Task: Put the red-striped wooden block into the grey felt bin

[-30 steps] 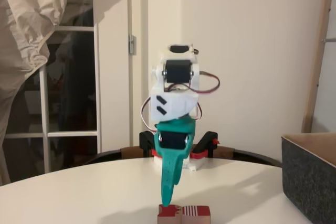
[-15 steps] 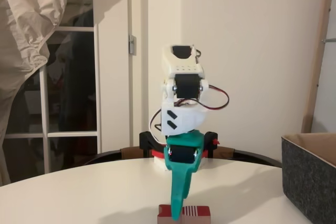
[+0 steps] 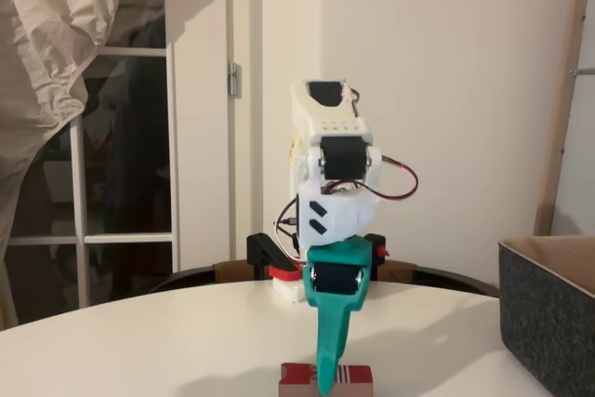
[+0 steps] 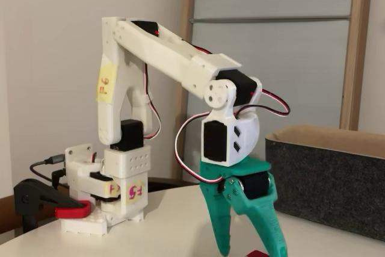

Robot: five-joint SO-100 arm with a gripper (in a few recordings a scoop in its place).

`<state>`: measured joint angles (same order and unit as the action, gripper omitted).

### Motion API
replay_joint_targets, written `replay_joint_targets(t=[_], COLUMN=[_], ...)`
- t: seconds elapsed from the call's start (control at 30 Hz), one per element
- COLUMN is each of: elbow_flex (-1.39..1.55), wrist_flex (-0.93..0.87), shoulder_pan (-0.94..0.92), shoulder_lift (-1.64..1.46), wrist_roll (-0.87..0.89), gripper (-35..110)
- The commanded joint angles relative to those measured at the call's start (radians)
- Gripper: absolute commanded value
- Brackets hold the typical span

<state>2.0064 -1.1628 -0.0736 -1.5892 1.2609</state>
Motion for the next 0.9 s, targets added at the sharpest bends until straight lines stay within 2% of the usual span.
replay_joint_targets(t=[0.0,0.6,0.87], elbow_flex=[0.017,0.017,0.018], wrist_flex=[0.009,0.126,0.147], shoulder_pan=[-0.012,-0.014,-0.012], shoulder_lift=[-0.015,0.098,0.117], wrist_roll=[0.009,0.015,0.006], gripper=[40,40,32])
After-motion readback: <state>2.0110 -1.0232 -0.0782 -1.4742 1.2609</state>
